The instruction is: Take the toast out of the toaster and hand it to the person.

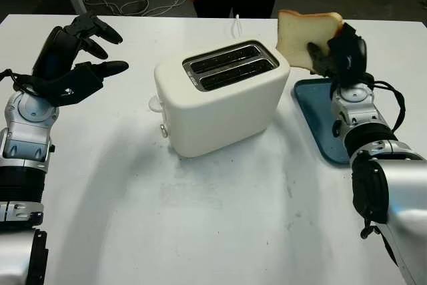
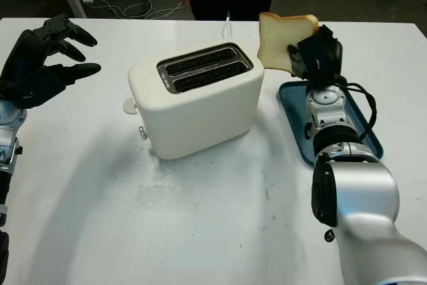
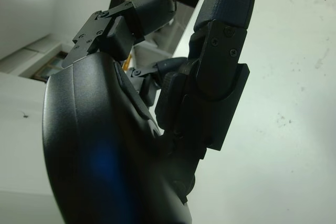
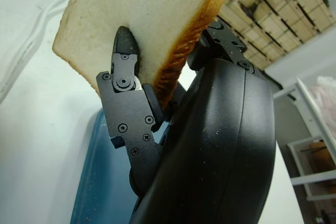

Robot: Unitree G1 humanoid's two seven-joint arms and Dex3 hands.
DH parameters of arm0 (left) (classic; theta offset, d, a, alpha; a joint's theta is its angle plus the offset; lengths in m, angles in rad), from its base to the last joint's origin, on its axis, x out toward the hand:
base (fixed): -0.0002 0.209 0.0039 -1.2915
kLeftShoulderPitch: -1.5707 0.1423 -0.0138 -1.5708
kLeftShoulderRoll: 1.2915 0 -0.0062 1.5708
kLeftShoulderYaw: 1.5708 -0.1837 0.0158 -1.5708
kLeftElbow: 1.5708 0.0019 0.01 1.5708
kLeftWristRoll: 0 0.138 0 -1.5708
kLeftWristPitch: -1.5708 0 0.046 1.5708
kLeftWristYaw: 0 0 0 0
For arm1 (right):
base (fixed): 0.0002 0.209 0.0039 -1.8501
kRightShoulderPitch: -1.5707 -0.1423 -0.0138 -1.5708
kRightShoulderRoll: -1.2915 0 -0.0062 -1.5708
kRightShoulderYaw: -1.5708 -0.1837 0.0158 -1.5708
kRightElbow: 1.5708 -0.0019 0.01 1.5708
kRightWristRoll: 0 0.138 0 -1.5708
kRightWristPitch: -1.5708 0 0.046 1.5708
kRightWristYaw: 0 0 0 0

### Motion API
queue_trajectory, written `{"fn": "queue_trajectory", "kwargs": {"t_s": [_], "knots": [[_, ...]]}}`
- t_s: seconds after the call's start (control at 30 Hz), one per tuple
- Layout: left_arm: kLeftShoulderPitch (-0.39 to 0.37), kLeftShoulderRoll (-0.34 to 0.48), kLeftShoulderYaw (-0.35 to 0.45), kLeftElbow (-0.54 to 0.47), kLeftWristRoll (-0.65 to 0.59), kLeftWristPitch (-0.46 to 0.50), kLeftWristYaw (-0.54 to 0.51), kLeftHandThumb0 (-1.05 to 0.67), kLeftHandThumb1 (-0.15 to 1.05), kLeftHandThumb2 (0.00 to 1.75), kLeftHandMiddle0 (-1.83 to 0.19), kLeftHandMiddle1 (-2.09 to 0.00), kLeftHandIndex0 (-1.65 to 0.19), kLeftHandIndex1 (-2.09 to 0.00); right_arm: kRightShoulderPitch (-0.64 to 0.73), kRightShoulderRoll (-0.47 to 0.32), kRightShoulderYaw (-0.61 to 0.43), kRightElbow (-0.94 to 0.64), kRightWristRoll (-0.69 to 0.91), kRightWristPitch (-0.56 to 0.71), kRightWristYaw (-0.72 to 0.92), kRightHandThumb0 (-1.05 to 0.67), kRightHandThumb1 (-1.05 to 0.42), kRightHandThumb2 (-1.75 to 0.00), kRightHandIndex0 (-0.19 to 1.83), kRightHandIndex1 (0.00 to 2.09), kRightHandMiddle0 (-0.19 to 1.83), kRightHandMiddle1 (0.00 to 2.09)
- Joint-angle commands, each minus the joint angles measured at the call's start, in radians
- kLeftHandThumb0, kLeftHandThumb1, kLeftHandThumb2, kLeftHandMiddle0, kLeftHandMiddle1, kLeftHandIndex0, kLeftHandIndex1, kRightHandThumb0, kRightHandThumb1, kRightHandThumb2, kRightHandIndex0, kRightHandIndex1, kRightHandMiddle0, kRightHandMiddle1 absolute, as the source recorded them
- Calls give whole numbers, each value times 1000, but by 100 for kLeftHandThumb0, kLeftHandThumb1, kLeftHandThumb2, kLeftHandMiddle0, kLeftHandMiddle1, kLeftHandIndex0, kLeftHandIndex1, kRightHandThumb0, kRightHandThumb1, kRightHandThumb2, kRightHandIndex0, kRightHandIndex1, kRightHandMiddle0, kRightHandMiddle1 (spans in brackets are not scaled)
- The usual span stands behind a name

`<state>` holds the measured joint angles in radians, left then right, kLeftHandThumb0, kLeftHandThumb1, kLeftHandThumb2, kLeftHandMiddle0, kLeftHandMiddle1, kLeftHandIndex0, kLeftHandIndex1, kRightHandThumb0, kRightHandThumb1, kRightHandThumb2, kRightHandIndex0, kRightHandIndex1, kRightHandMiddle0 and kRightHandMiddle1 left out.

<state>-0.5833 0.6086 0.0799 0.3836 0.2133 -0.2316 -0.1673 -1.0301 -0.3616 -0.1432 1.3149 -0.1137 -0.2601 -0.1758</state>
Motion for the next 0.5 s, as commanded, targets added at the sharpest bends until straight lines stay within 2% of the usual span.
{"fn": "queue_trajectory", "kwargs": {"t_s": [0.0, 0.47], "knots": [[8, -6, -5, -10, 4, 4, 5, -90, 91, 5, -41, -138, -33, -127, -16, 14, -12, 7, 15, 18, 7, -25, -92, -40, 89, 175, 60, 175], [9, -3, -3, -10, 1, -3, 5, -90, 92, 3, -41, -138, -34, -126, -17, 13, -20, 7, 13, 20, 8, -26, -92, -40, 85, 175, 57, 175]]}}
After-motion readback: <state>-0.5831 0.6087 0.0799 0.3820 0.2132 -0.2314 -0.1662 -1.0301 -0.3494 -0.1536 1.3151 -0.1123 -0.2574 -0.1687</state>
